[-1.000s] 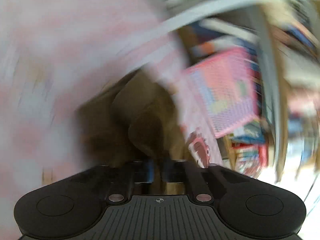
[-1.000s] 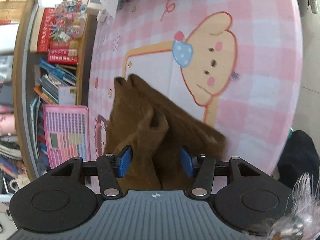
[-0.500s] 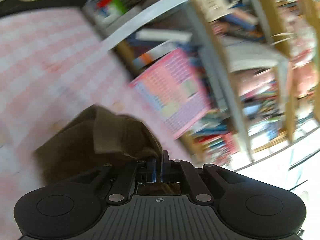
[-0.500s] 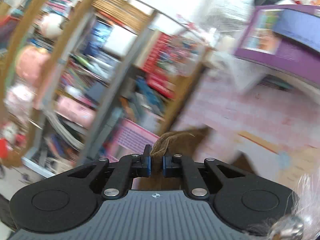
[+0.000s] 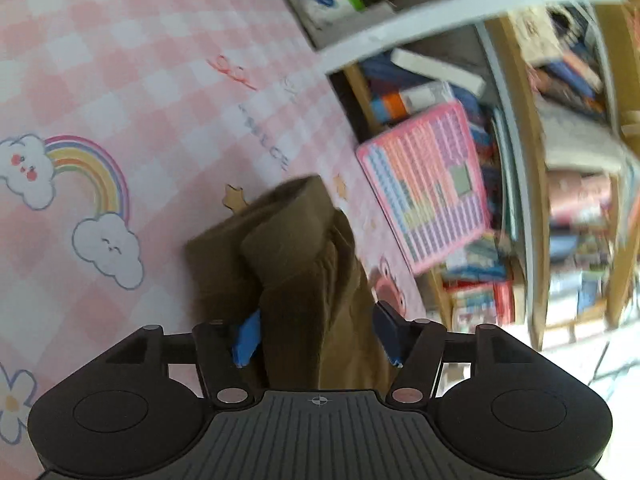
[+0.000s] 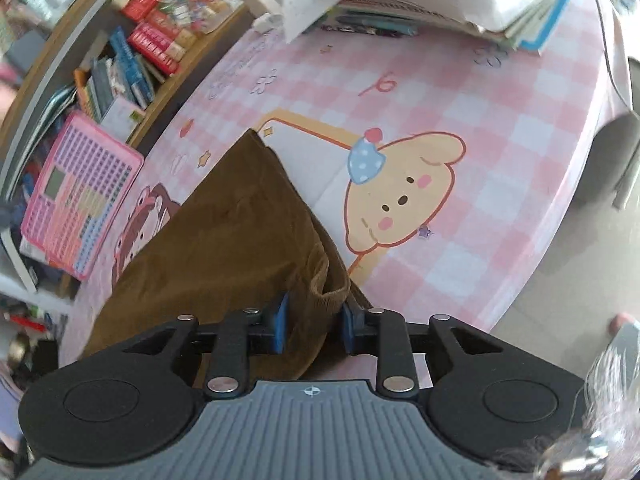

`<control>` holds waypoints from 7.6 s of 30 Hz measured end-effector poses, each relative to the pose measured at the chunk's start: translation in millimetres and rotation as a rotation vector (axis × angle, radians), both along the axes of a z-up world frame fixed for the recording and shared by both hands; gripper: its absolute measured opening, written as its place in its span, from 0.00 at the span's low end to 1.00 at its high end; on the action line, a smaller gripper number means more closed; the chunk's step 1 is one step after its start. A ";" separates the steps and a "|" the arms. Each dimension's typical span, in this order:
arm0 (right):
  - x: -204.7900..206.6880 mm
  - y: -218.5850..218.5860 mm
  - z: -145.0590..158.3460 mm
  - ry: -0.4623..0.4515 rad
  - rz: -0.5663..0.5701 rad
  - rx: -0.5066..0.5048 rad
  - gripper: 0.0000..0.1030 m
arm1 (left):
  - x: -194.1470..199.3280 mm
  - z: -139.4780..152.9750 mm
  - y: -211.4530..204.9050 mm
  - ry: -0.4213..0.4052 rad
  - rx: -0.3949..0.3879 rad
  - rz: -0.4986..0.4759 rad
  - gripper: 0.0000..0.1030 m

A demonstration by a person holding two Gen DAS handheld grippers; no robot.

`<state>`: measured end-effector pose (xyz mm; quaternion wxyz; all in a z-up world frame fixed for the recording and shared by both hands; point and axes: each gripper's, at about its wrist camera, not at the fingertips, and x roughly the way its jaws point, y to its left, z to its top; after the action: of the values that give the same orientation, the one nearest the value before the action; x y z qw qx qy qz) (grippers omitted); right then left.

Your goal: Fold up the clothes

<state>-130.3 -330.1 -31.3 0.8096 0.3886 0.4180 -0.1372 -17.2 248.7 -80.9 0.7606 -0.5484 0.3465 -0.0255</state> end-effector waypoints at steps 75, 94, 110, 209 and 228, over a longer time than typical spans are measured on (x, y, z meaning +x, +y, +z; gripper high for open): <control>55.3 115.5 23.0 -0.079 0.385 -0.587 0.32 | -53.7 -38.6 32.2 0.007 0.201 0.150 0.34; 144.4 306.7 27.9 -0.289 0.881 -0.726 0.44 | -55.0 -45.0 36.4 -0.016 0.137 0.169 0.34; 190.5 385.2 -6.2 -0.369 0.948 -0.899 0.48 | -56.2 -44.8 35.1 -0.008 0.118 0.191 0.35; 153.6 142.4 7.0 -0.172 1.035 0.037 0.79 | -99.5 107.7 -169.6 -0.019 0.791 0.109 0.90; 198.3 203.5 -28.9 -0.030 0.713 0.416 0.67 | -102.0 105.2 -118.1 -0.034 0.738 0.011 0.90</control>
<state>68.0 -126.6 -60.2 0.7166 0.3765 0.5337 0.2449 -119.2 130.5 24.3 0.9130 -0.2386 0.3166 0.0962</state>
